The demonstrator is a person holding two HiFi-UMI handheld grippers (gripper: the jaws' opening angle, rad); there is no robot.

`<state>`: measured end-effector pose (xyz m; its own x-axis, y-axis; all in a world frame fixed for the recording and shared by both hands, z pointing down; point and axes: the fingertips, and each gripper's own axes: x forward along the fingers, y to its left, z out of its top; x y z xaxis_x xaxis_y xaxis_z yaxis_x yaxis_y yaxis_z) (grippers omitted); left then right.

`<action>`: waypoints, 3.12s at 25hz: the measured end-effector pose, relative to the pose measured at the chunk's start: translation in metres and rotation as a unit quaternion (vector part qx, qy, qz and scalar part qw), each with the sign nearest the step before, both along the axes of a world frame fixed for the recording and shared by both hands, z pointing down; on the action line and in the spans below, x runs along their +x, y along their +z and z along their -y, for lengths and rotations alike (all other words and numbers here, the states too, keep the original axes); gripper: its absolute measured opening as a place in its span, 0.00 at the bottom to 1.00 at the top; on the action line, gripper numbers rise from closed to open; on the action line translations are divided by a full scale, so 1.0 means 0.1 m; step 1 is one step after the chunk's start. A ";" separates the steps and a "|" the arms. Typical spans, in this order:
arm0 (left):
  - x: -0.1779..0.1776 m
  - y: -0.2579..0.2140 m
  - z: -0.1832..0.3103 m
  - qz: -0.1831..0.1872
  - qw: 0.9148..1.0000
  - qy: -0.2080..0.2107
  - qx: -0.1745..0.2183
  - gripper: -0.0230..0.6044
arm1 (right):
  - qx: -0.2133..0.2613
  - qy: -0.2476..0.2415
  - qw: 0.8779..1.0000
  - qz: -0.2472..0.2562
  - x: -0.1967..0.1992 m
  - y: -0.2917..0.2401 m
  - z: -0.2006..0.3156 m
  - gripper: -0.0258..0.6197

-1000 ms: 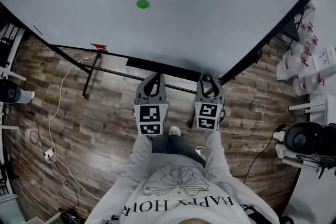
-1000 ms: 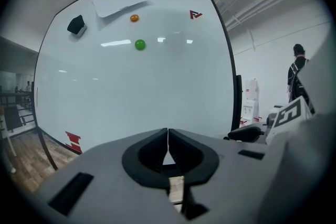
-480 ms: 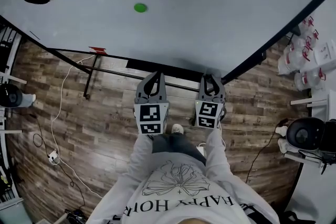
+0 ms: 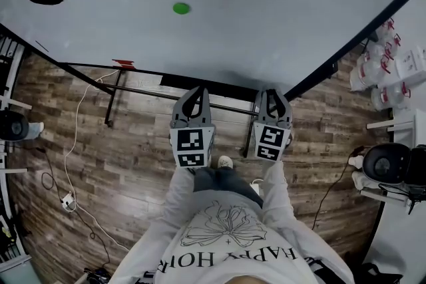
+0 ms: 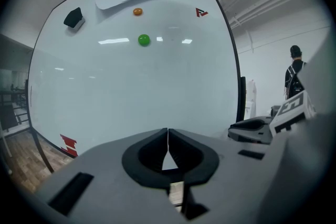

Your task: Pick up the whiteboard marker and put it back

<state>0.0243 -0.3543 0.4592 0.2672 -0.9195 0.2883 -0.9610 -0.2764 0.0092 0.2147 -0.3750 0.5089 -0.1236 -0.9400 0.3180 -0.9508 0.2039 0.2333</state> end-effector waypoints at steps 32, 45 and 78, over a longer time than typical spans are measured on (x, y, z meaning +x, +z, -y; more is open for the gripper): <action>-0.70 -0.48 -0.05 -0.021 0.998 -0.042 0.042 0.05 | 0.035 -0.065 0.997 0.019 -0.82 -0.81 0.07 0.14; -1.29 -0.17 0.02 -0.026 0.995 -0.090 0.015 0.05 | -0.076 -0.099 0.973 -0.194 -1.29 0.19 0.32 0.14; -1.63 0.07 0.05 -0.025 0.993 -0.117 -0.007 0.05 | -0.098 -0.172 0.956 -0.216 -2.03 0.76 0.34 0.15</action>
<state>-0.1391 -0.3595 0.4661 0.0605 -0.9542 0.2931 -0.9971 -0.0444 0.0613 0.0114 -0.4095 0.5848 -0.2311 -0.7852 0.5745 -0.6431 0.5664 0.5154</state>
